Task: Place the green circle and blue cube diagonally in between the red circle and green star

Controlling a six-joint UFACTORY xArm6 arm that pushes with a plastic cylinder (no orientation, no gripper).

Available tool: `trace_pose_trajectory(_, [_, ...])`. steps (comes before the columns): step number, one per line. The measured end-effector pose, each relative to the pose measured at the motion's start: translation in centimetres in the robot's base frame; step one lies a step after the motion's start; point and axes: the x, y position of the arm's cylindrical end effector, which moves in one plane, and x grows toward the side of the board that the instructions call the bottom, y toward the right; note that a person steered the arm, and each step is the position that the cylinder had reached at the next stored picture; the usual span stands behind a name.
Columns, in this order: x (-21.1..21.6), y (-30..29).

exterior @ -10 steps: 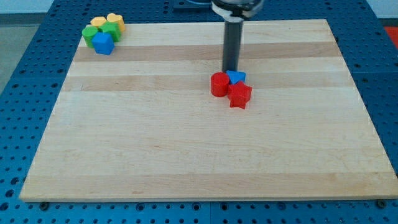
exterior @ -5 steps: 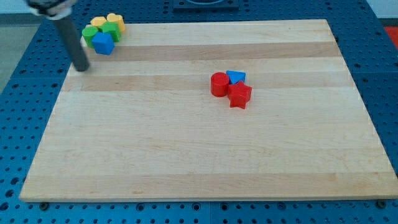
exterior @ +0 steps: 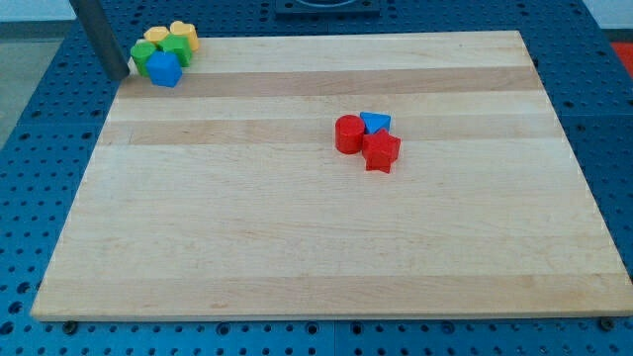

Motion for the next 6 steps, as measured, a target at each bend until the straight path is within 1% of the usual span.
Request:
trace_pose_trajectory(1, [-1.3, 0.0])
trace_pose_trajectory(2, [-5.4, 0.1])
trace_pose_trajectory(3, [-8.0, 0.1])
trace_pose_trajectory(6, [-7.8, 0.0])
